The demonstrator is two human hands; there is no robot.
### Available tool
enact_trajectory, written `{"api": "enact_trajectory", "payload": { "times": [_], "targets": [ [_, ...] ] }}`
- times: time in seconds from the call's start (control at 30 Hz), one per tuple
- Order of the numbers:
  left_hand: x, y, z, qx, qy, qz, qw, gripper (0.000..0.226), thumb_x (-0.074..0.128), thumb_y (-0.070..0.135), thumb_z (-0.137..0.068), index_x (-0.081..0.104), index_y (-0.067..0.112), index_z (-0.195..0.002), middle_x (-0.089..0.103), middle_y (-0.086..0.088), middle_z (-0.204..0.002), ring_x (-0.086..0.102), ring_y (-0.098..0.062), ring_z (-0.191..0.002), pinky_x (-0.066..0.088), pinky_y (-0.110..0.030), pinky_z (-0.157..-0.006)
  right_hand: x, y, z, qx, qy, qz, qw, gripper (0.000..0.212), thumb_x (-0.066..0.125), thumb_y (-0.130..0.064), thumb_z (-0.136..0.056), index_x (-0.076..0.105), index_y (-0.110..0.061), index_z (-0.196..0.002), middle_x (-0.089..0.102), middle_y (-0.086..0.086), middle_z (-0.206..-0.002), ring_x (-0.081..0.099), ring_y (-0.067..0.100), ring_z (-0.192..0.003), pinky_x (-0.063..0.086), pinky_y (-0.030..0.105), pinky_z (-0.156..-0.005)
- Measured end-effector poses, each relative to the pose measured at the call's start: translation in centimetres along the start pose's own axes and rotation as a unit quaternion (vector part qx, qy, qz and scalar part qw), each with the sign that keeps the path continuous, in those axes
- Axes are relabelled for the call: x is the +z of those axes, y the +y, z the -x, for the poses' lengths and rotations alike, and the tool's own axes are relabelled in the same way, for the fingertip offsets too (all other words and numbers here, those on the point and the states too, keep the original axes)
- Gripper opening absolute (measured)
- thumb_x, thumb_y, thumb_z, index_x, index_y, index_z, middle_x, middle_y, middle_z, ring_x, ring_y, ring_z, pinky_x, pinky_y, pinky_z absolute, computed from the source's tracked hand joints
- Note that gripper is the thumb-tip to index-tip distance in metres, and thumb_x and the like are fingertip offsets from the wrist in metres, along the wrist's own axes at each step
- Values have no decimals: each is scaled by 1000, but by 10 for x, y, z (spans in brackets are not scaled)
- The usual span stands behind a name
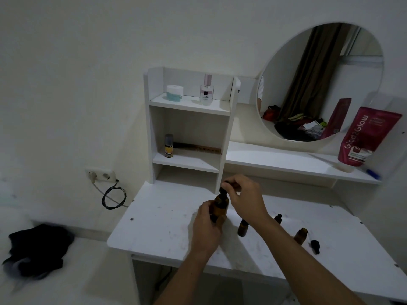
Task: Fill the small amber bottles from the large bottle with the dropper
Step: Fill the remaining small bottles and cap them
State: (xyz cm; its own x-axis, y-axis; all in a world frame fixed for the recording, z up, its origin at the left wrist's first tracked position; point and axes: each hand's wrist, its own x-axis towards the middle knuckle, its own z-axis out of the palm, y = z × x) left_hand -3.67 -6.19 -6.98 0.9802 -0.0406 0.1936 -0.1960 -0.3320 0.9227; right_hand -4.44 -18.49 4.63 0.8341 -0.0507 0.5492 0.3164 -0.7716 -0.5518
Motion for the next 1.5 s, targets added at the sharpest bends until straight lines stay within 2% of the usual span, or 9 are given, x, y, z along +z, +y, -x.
{"api": "enact_trajectory", "payload": {
  "times": [0.17, 0.4, 0.67, 0.77, 0.93, 1.07, 1.27, 1.37, 1.5],
  "targets": [
    [0, 0, 0, -4, -3, -2, 1000, 46, 71, 25, -96, 52, 24, -137, 61, 9, -134, 58, -11, -122, 48, -28, -109, 6, 2, 2, 42, 7, -14, 999, 9, 73, -19, -94, 71, -18, -85, 71, -9, -83, 66, 4, -80, 53, 14, -74],
    [0, 1, 0, -14, -6, 7, 1000, 46, 70, 25, -96, 52, 26, -138, 61, 9, -134, 59, -12, -123, 49, -32, -109, 9, 3, 4, 21, 18, 11, 1000, 13, 74, -12, -92, 68, -13, -81, 67, -5, -79, 64, 8, -76, 56, 26, -72],
    [-4, 5, 3, -1, -6, 8, 1000, 45, 70, 22, -96, 52, 24, -138, 61, 8, -132, 58, -11, -119, 49, -26, -106, 1, -6, 4, -5, 18, 2, 1000, 7, 67, -18, -98, 73, -17, -102, 69, -10, -94, 65, 1, -86, 54, 13, -82],
    [-4, 6, 5, 4, 2, 12, 1000, 44, 71, 24, -96, 53, 24, -136, 58, 10, -128, 58, -10, -117, 52, -32, -104, -14, -17, 0, -28, 68, -18, 997, 9, 69, -14, -97, 74, -14, -104, 66, -14, -93, 63, -5, -84, 49, 6, -81],
    [-6, 11, 8, -24, 19, 12, 999, 68, 79, 30, -89, 44, 18, -145, 48, 1, -143, 52, -17, -128, 50, -40, -108, -50, -36, -2, -52, 123, -54, 990, 10, 66, -13, -99, 73, -11, -106, 71, -4, -100, 67, 4, -93, 52, 11, -84],
    [-9, 19, 24, -21, 84, 30, 996, 74, 84, 27, -83, 44, 17, -144, 43, 6, -133, 51, -14, -121, 49, -29, -103, -87, -31, 12, -52, 160, -57, 984, 11, 68, -12, -98, 73, -8, -108, 72, -1, -101, 68, 6, -96, 51, 10, -86],
    [23, 51, 70, 61, 135, 78, 986, 56, 84, 20, -83, 45, 25, -123, 45, 7, -119, 53, -10, -105, 44, -6, -82, -149, 15, 47, -4, 204, -17, 979, 11, 70, -12, -96, 74, -8, -106, 73, -1, -96, 67, -2, -91, 49, 7, -83],
    [50, 68, 86, 100, 110, 85, 985, 49, 81, 20, -85, 47, 26, -121, 49, 7, -114, 53, -10, -105, 45, -12, -85, -176, 43, 67, 44, 223, -14, 974, 12, 71, -16, -96, 75, -13, -107, 75, -4, -95, 68, -5, -89, 49, 6, -82],
    [88, 87, 102, 142, -5, 72, 987, 41, 75, 19, -91, 50, 36, -117, 53, 15, -113, 54, -5, -107, 46, -14, -88, -197, 70, 91, 79, 230, 5, 970, 14, 71, -18, -96, 76, -13, -109, 76, -1, -98, 70, 2, -89, 52, 9, -82]
  ]
}}
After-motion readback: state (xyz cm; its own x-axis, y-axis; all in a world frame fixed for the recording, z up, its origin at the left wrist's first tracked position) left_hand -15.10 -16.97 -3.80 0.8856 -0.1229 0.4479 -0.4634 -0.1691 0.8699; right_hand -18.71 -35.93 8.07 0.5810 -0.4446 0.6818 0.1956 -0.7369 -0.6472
